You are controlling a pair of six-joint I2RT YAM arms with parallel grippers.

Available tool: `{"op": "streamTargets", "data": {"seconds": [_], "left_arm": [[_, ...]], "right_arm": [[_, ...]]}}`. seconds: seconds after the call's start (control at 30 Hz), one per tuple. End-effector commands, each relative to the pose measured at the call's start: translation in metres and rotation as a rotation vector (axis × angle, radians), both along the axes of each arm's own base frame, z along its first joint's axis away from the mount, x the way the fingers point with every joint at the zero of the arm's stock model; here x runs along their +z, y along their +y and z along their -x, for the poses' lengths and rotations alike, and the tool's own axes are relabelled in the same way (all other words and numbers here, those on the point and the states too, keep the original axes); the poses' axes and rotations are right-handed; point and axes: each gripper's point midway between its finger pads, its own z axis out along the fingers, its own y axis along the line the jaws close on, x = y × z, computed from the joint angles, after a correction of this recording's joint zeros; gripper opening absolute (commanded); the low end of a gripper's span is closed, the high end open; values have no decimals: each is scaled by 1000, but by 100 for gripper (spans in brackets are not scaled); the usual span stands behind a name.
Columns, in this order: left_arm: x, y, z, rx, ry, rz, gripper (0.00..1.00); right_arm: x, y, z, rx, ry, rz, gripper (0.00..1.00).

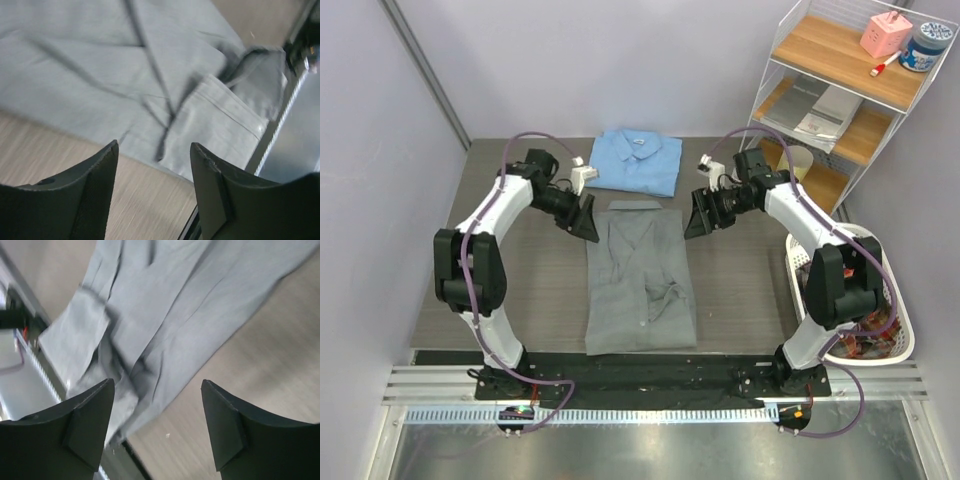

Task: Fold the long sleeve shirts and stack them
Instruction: Fold the shirt

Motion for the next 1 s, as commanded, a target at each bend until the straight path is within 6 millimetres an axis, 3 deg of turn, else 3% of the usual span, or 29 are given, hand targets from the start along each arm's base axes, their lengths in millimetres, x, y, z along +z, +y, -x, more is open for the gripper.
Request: {"op": "streamTargets", "data": {"seconds": [0.0, 0.2, 0.3, 0.7, 0.83, 0.97], "left_arm": [[-2, -46, 33, -229, -86, 92, 61], [-24, -81, 42, -380, -198, 89, 62], [-30, -86, 46, -419, -201, 107, 62], [-34, -79, 68, -470, -206, 121, 62], [-39, -78, 72, -489, -221, 128, 63], [-42, -86, 68, -521, -261, 125, 63]], "right_arm": [[-19, -4, 64, 219, 121, -13, 77], [-42, -2, 105, 305, 243, -16, 77], [-52, 10, 109, 334, 226, -13, 76], [-61, 50, 110, 348, 127, -33, 79], [-67, 64, 89, 298, 60, -16, 76], [-62, 72, 75, 271, 24, -31, 67]]}}
